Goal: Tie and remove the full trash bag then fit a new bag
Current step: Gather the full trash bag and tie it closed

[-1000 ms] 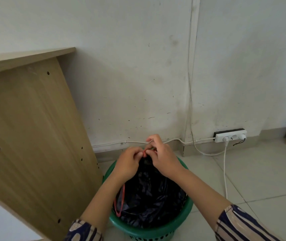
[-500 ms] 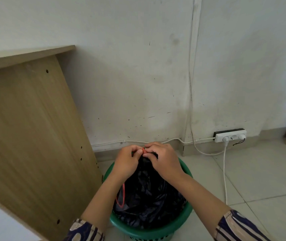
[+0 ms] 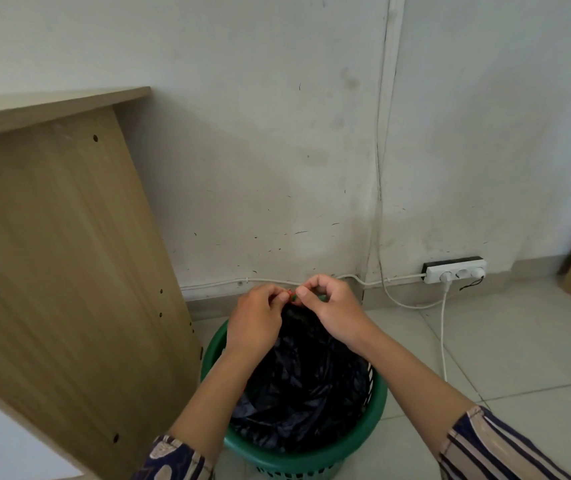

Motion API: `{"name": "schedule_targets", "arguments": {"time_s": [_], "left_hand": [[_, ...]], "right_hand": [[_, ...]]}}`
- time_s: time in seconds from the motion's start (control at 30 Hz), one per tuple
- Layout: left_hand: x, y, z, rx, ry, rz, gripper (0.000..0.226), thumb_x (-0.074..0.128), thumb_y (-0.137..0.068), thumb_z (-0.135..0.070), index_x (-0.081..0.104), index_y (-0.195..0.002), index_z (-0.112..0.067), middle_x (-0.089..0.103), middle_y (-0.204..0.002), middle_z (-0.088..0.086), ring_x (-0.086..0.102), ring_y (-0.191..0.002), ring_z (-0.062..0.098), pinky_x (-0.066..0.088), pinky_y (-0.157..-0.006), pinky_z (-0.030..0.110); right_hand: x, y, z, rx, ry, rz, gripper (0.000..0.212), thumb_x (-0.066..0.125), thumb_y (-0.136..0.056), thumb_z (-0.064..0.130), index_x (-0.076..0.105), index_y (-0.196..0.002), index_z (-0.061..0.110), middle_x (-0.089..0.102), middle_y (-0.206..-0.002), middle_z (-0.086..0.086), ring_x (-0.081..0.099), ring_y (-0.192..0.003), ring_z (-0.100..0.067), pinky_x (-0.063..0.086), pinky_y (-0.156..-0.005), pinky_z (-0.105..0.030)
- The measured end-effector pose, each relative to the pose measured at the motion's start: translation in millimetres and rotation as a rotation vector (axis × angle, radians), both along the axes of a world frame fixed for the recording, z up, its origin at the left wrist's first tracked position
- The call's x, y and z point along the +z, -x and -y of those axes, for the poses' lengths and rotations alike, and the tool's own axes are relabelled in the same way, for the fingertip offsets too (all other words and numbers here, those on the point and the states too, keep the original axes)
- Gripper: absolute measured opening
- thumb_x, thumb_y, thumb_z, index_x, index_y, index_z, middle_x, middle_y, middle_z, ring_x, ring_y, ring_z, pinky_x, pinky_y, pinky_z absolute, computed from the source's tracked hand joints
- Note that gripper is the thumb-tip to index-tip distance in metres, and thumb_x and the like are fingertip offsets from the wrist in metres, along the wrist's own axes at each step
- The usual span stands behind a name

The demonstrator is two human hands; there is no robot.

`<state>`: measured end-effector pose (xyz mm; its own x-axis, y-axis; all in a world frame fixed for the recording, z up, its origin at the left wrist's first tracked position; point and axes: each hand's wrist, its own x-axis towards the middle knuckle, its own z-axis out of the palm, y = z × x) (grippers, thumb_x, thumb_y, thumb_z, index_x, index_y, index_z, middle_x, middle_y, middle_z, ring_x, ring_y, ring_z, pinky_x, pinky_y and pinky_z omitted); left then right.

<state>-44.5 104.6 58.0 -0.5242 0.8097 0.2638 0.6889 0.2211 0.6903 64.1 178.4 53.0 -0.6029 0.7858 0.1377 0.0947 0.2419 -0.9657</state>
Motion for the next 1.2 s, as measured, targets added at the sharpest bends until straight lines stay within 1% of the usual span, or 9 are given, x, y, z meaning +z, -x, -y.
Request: {"name": "schedule_targets", "arguments": {"time_s": [0.1, 0.2, 0.27, 0.5, 0.6, 0.67, 0.8, 0.93, 1.2], "left_hand": [[0, -1, -1, 0.004, 0.02, -0.03, 0.019, 0.048, -0.093, -0.023, 0.064, -0.089, -0.014, 0.066, -0.095, 0.005, 0.058, -0.089, 0.022, 0.042, -0.07, 0.032], [-1, 2, -1, 0.033, 0.054, -0.065, 0.021, 0.045, -0.094, -0.024, 0.063, -0.093, -0.015, 0.064, -0.101, 0.003, 0.056, -0.092, 0.021, 0.038, -0.068, 0.028], [0, 3, 0, 0.047, 0.076, -0.092, 0.022, 0.043, -0.095, -0.025, 0.063, -0.095, -0.014, 0.063, -0.104, 0.003, 0.056, -0.093, 0.021, 0.036, -0.068, 0.028], [1, 2, 0, 0.069, 0.11, -0.112, 0.024, 0.041, -0.096, -0.027, 0.061, -0.095, -0.013, 0.061, -0.103, 0.003, 0.046, -0.08, 0.015, 0.033, -0.064, 0.027], [0, 0, 0, 0.044, 0.094, -0.076, 0.023, 0.043, -0.095, -0.026, 0.062, -0.095, -0.013, 0.062, -0.103, 0.002, 0.048, -0.082, 0.015, 0.035, -0.067, 0.027], [-1, -1, -2, 0.022, 0.076, -0.043, 0.021, 0.045, -0.094, -0.024, 0.063, -0.096, -0.014, 0.064, -0.102, 0.003, 0.053, -0.086, 0.018, 0.039, -0.069, 0.028], [-1, -4, -3, -0.021, 0.033, 0.031, 0.019, 0.048, -0.093, -0.02, 0.065, -0.095, -0.013, 0.066, -0.095, 0.002, 0.054, -0.084, 0.015, 0.042, -0.071, 0.028], [-1, -3, 0, -0.058, -0.026, 0.098, 0.017, 0.053, -0.091, -0.016, 0.069, -0.096, -0.012, 0.063, -0.087, -0.005, 0.054, -0.083, 0.01, 0.037, -0.07, 0.021], [-17, 15, 9, -0.049, -0.075, -0.151, 0.014, 0.055, -0.089, -0.009, 0.064, -0.084, 0.001, 0.048, -0.075, -0.005, 0.044, -0.078, 0.015, 0.025, -0.064, 0.017]], "right_hand": [[6, -3, -3, 0.008, -0.165, 0.123, 0.013, 0.054, -0.09, 0.021, 0.056, -0.077, 0.019, 0.057, -0.067, 0.004, 0.05, -0.06, -0.004, 0.039, -0.066, -0.023], [13, -15, -16, -0.053, -0.758, 0.523, 0.019, 0.054, -0.089, 0.029, 0.065, -0.092, 0.014, 0.065, -0.084, -0.005, 0.052, -0.084, -0.023, 0.031, -0.079, -0.033], [20, -25, -24, -0.09, -0.937, 0.623, 0.022, 0.051, -0.09, 0.03, 0.066, -0.094, 0.013, 0.069, -0.097, -0.005, 0.053, -0.096, -0.025, 0.027, -0.082, -0.035], [24, -46, -37, -0.187, -0.873, 0.857, 0.027, 0.054, -0.086, 0.036, 0.059, -0.112, 0.028, 0.062, -0.117, 0.007, 0.05, -0.111, -0.018, 0.02, -0.091, -0.036], [18, -48, -29, -0.041, -0.614, 0.662, 0.052, 0.059, -0.078, 0.029, 0.046, -0.128, 0.032, 0.049, -0.135, 0.007, 0.04, -0.125, -0.013, 0.021, -0.105, -0.037], [15, -38, -18, -0.01, -0.536, 0.471, 0.05, 0.059, -0.081, 0.026, 0.046, -0.13, 0.028, 0.049, -0.136, 0.005, 0.041, -0.127, -0.014, 0.024, -0.109, -0.033], [1, -13, -7, 0.038, -0.495, 0.354, 0.037, 0.056, -0.088, 0.028, 0.055, -0.123, 0.018, 0.062, -0.122, -0.006, 0.053, -0.114, -0.021, 0.038, -0.101, -0.034], [-3, -6, -7, -0.055, -0.516, 0.269, 0.019, 0.056, -0.088, 0.021, 0.067, -0.096, 0.008, 0.067, -0.094, -0.012, 0.057, -0.092, -0.026, 0.043, -0.082, -0.034], [-16, -30, -29, -0.167, -0.554, 0.355, 0.016, 0.059, -0.086, 0.016, 0.065, -0.079, 0.003, 0.061, -0.08, -0.009, 0.057, -0.083, -0.029, 0.043, -0.075, -0.039]]}}
